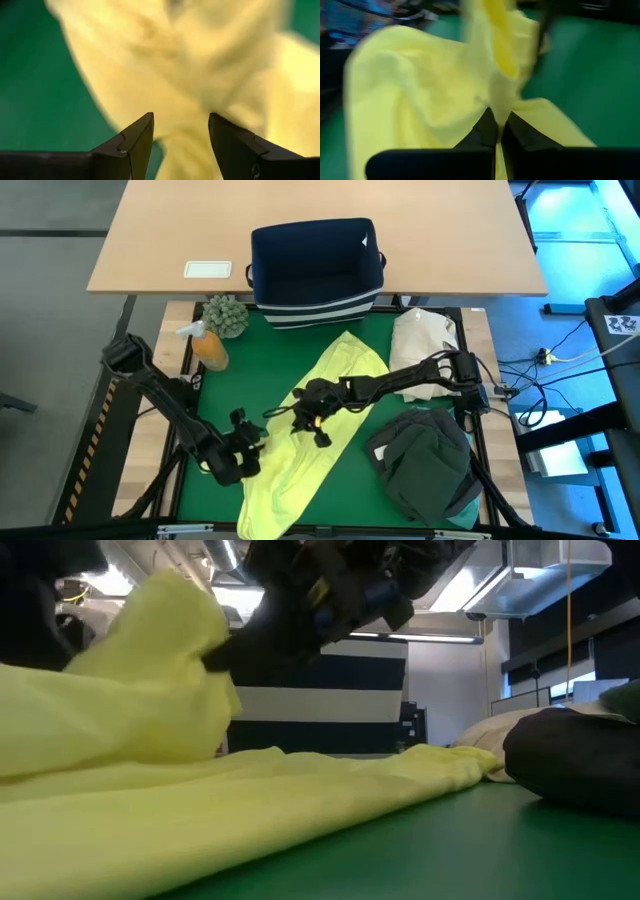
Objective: Fold laundry
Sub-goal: Fold the yellow shirt on the table
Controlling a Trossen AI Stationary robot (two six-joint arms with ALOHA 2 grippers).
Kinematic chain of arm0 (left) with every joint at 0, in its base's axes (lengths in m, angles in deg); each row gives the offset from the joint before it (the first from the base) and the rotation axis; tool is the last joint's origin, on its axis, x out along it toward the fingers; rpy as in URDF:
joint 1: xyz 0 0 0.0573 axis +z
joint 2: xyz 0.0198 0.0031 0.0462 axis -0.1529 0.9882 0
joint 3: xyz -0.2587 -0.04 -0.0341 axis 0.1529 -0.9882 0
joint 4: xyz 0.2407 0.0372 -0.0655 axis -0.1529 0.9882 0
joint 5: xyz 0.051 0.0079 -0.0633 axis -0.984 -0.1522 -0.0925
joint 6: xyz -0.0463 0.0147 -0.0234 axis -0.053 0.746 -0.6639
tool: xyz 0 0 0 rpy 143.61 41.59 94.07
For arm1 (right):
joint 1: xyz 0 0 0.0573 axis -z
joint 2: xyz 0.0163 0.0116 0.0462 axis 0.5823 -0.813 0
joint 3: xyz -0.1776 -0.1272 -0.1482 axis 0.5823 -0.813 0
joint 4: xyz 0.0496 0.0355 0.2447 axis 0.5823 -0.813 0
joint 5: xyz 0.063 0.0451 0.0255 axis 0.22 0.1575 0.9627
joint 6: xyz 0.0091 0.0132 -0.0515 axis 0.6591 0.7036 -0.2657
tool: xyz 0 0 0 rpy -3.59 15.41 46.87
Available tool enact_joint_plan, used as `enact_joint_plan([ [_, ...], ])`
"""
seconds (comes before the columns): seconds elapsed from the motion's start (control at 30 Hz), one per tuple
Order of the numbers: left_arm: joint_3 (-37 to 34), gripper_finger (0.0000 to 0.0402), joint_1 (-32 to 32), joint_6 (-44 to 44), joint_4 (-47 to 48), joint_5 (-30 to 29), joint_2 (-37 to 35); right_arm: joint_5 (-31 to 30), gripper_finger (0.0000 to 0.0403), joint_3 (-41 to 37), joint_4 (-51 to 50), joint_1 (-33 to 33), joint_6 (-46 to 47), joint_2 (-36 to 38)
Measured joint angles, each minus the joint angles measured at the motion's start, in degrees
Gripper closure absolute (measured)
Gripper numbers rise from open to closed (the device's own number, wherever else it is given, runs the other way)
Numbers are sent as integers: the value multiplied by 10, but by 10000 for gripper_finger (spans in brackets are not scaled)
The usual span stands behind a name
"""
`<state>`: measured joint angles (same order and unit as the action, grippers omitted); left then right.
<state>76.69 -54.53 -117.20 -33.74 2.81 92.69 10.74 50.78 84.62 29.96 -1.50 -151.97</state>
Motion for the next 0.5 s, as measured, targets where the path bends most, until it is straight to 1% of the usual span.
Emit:
enact_joint_plan([
  [0.17, 0, 218, -1, 126, -107, -36, -24, -68, 393, 0, -3, 0, -14, 0],
  [0.27, 0, 218, 6, 193, -161, -39, -26, -95, 393, 0, -2, 0, -16, 0],
  [0.33, 0, 218, 12, 209, -177, -34, -26, -106, 393, 0, -1, 0, -16, 0],
  [0.5, 0, 218, 28, 211, -178, -31, -26, -107, 393, 0, 11, -1, -18, 0],
])
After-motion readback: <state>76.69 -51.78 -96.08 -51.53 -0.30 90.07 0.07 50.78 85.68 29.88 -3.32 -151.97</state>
